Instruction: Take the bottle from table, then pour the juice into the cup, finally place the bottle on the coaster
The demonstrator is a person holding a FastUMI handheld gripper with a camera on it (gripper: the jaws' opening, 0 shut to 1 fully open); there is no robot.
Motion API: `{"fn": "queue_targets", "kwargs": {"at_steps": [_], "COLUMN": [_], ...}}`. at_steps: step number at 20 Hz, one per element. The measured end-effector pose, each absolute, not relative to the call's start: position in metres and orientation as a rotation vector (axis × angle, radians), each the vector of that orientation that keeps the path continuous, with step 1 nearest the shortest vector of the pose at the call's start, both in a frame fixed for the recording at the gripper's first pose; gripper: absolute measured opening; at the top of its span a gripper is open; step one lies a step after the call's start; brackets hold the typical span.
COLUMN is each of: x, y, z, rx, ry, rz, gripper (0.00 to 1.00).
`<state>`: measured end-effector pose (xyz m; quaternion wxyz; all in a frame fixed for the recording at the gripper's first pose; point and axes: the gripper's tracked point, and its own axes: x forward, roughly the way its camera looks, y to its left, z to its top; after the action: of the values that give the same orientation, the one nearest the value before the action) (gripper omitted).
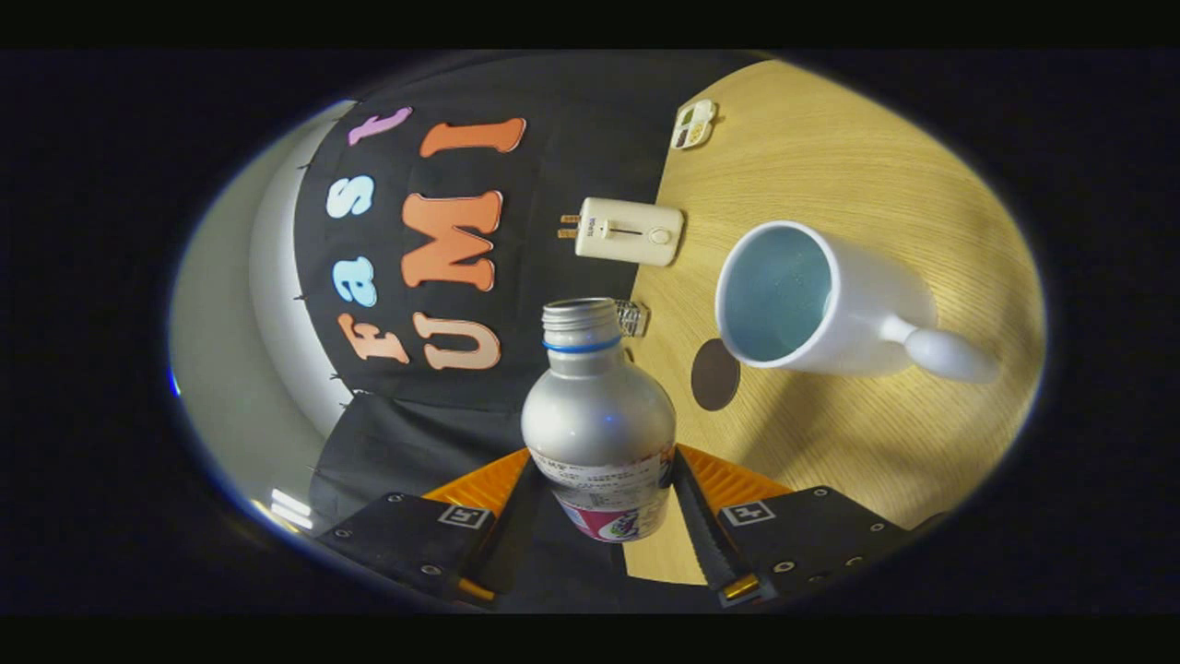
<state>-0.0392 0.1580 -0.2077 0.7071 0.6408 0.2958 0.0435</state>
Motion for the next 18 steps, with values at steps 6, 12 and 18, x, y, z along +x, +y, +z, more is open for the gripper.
{"fn": "queue_targets", "kwargs": {"at_steps": [6,12,18], "x": [-0.0346,-0.034,-0.0359], "y": [0.1563,0.1523,0.1502], "z": [-0.2037,-0.2006,-0.1994], "rx": [1.523,1.607,1.682], "ry": [0.682,0.703,0.714], "rz": [0.09,0.083,0.069], "gripper": [0.76,0.76,0.76]}}
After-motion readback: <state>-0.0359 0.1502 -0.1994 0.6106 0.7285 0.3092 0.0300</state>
